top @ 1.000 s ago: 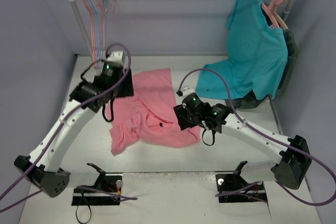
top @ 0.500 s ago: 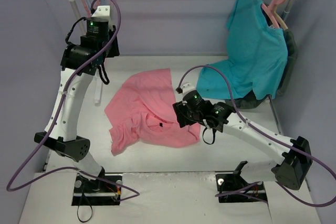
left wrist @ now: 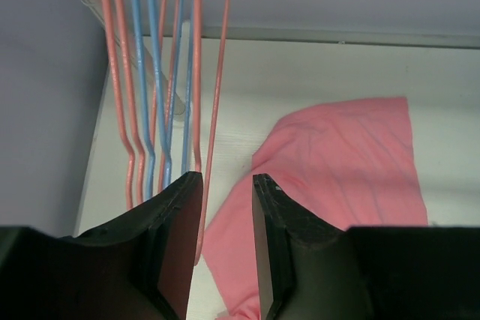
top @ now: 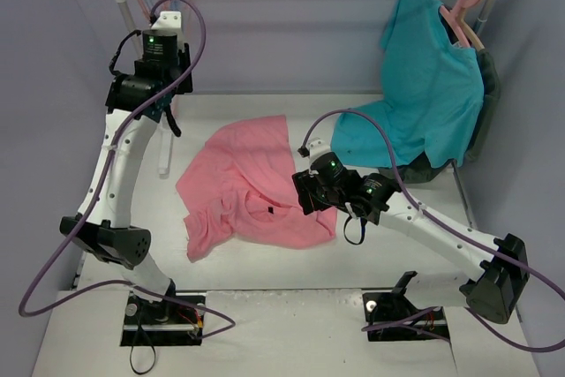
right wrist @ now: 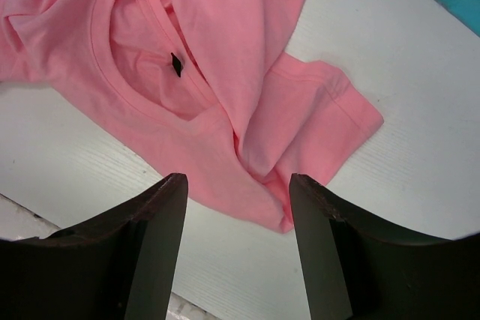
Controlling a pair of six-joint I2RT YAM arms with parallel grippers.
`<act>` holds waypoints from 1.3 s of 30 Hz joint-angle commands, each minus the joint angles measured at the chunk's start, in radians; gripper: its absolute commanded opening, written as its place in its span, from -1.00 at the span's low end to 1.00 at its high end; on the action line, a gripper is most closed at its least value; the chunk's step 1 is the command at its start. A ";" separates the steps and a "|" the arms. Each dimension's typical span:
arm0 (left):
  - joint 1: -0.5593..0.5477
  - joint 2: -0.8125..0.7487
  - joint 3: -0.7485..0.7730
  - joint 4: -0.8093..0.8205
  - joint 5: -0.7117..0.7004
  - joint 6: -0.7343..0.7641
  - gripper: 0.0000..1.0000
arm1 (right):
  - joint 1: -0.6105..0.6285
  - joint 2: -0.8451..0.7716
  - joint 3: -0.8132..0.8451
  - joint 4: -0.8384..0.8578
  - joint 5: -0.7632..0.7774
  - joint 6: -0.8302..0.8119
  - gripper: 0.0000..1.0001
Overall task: Place the t-shirt on the hanger
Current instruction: Grab a hanger with the left arm
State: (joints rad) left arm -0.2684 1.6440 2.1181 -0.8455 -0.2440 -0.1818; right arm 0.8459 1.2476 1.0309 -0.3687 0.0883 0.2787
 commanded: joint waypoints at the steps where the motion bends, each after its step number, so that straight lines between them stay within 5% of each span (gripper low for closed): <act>1: 0.008 0.007 0.000 0.079 -0.014 0.025 -0.35 | 0.002 -0.033 0.001 0.039 0.004 -0.013 0.15; 11: 0.029 0.004 -0.069 0.131 -0.041 0.033 -0.35 | 0.002 -0.030 -0.002 0.047 0.005 -0.015 0.15; 20: 0.028 -0.087 -0.119 0.227 0.089 0.027 -0.33 | 0.002 -0.014 0.004 0.045 -0.005 -0.013 0.15; 28: 0.029 -0.101 -0.135 0.258 -0.067 0.076 -0.29 | 0.001 -0.005 0.020 0.045 -0.012 -0.022 0.16; 39: 0.089 -0.043 -0.136 0.233 -0.032 0.077 -0.24 | 0.001 -0.020 0.008 0.042 -0.010 -0.019 0.16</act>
State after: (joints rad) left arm -0.1955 1.6054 1.9659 -0.6567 -0.2745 -0.1204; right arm 0.8459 1.2472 1.0218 -0.3630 0.0734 0.2611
